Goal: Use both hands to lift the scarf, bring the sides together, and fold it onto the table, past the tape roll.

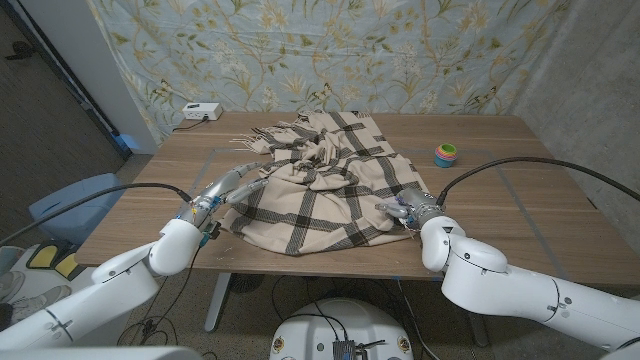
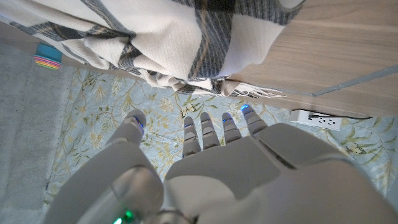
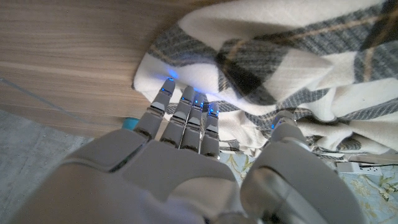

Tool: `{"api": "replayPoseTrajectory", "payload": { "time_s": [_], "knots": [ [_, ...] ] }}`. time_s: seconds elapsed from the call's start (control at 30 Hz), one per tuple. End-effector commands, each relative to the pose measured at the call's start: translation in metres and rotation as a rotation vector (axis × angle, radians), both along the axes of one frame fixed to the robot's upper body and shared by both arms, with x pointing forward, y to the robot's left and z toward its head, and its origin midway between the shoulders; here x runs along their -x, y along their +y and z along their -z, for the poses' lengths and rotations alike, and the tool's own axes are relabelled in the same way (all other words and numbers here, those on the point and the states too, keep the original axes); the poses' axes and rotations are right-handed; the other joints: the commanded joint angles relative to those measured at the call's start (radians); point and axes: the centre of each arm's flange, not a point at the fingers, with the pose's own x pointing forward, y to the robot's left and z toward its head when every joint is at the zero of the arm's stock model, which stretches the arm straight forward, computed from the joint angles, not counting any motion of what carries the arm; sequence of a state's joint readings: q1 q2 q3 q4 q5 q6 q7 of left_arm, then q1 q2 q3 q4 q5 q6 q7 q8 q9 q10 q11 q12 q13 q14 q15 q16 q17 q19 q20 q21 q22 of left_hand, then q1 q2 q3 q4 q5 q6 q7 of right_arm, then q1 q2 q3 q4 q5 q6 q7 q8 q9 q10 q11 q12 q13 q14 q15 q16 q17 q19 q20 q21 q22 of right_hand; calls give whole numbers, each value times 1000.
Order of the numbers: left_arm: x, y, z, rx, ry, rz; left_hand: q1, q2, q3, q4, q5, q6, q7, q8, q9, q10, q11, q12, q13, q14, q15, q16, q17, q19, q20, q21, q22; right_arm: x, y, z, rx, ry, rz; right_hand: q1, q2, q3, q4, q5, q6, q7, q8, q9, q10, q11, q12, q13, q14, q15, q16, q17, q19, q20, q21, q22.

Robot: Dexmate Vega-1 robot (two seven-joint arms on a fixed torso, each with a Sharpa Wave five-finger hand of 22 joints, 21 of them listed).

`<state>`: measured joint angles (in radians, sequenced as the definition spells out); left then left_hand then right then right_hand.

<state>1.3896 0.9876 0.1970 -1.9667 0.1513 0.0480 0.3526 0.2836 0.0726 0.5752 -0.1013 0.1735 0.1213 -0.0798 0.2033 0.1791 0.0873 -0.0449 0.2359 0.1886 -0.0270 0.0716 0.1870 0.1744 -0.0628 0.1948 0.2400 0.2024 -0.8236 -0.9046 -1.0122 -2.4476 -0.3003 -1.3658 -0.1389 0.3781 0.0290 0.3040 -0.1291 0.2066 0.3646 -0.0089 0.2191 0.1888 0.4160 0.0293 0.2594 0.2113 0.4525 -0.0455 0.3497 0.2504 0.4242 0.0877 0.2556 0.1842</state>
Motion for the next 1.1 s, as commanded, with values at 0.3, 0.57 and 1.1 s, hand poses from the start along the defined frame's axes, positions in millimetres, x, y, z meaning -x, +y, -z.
{"api": "replayPoseTrajectory", "payload": {
  "time_s": [0.3, 0.57, 1.1],
  "knots": [
    [-7, -1, -4, 14, 21, 57, -16, 2, -17, 9, -3, 6, 8, -5, 5, -8, 11, -10, 5, -14, 12, -1, 7, -17, 0, -4, 5, 6, 18, -8, 270, -61, 245, 486, 52, 111, -58, 60, 45, -55, -1, 6, 73, -75, 36, 23, 149, -121, 123, 97, 157, -67, 56, 12],
    [-11, -3, -5, 8, 40, 58, -32, 4, -24, 20, -4, 4, 8, -8, 5, -10, 13, -12, 5, -19, 13, 0, 10, -22, 3, -5, 6, 17, 11, -5, 213, -411, 260, 874, 158, 144, -14, -29, 522, -62, 110, 22, 461, -75, 226, 93, 539, -182, 348, 282, 420, -235, 274, 60],
    [-13, -13, -10, -95, 68, 16, -20, -3, -26, 1, -1, -22, -5, -16, 5, -29, -5, -21, 6, -18, 7, 1, 6, -17, 8, -3, 5, 35, -5, -7, 99, -920, 318, 818, 156, 149, 59, -23, 571, -20, 70, 4, 560, -58, 164, 3, 658, -181, 173, 83, 418, -252, 397, 66]
  ]
}}
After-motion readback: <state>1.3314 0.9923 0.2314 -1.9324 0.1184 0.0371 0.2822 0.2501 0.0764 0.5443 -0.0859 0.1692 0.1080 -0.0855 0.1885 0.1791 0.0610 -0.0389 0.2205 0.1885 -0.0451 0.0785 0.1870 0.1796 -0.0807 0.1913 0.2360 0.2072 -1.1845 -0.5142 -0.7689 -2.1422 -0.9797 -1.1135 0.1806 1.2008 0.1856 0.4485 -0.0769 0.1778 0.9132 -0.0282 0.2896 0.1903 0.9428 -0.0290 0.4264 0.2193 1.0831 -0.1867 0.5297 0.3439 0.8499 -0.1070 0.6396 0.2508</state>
